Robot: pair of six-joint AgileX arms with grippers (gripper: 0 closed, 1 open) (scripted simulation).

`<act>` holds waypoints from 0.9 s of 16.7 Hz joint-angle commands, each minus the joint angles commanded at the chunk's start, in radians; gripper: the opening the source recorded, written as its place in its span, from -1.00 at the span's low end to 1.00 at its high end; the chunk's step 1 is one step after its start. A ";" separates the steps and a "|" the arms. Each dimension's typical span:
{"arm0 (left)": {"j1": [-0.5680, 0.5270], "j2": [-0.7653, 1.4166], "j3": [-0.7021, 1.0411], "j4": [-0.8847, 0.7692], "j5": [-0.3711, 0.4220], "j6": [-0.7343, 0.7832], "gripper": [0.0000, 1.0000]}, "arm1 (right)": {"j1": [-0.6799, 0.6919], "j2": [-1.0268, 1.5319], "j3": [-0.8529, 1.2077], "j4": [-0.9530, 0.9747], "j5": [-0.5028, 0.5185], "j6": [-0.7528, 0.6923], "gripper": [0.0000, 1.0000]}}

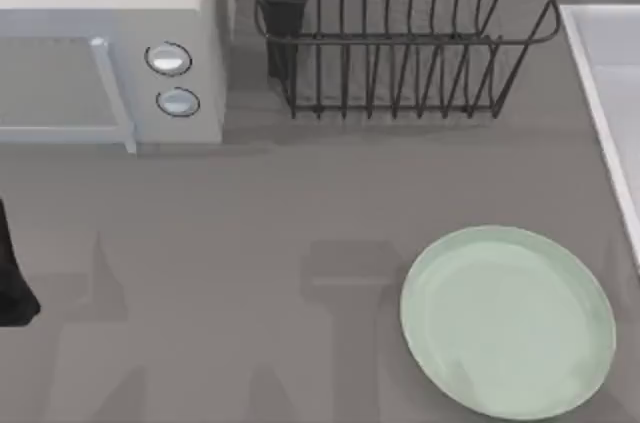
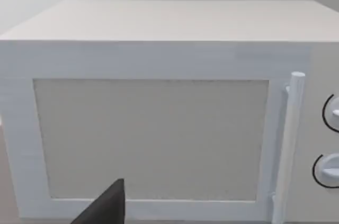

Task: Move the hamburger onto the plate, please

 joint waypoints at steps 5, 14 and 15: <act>0.000 0.000 0.000 0.000 0.000 0.000 1.00 | -0.015 0.066 0.051 -0.061 0.001 -0.066 1.00; 0.000 0.000 0.000 0.000 0.000 0.000 1.00 | -0.121 0.766 0.418 -0.560 -0.001 -0.664 1.00; 0.000 0.000 0.000 0.000 0.000 0.000 1.00 | -0.134 0.854 0.461 -0.621 -0.001 -0.735 1.00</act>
